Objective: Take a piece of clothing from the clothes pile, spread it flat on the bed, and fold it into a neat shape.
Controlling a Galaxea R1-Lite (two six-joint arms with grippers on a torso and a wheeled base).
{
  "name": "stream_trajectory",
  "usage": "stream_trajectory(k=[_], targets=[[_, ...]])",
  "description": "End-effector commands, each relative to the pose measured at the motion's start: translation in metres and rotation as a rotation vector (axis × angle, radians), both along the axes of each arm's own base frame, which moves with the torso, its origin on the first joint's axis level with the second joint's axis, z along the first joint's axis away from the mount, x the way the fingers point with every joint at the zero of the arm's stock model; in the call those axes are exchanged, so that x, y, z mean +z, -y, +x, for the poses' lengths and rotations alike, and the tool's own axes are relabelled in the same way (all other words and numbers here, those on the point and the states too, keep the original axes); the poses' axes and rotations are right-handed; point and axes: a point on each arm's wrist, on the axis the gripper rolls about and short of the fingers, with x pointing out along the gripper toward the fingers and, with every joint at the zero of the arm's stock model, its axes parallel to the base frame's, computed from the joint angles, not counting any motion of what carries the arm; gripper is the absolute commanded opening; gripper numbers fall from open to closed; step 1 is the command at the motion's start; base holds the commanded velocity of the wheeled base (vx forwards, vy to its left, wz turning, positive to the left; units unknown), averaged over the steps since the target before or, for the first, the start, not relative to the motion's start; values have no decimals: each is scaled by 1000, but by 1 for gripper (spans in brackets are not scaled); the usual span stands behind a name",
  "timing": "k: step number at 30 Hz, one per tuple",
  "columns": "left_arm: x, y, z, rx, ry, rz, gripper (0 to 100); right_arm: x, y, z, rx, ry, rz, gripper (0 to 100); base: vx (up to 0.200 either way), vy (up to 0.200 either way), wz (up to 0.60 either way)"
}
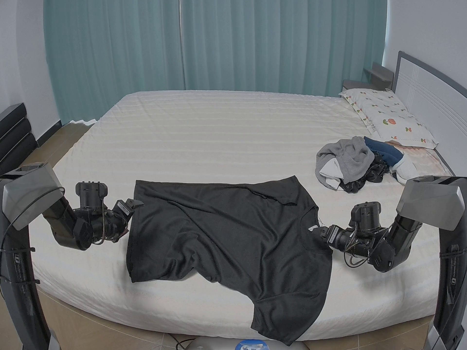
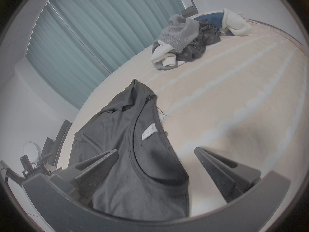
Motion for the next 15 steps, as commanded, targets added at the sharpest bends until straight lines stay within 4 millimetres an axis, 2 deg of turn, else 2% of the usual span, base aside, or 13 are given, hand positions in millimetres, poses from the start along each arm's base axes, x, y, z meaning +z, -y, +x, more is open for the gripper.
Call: stream_trajectory(k=[1,4,6,11,15], targets=[[20,33,-76,-63,39,-67,100,1,6,-42,-29,-60,55,100,0,0,0],[17,35,-83,-62,32,-82,100,-2,6,-45,-43,-64,80,100,0,0,0],[10,38,-97,-76,4,-85,100,-9,1,-49,-68,-90,132,100,0,0,0],[2,37,-117,-76,-54,-75,100,-20,-2,-46,-113,-92,208,100,0,0,0],[-1,36,-120,-77,-66,-78,100,-23,-4,-47,-110,-83,206,100,0,0,0]])
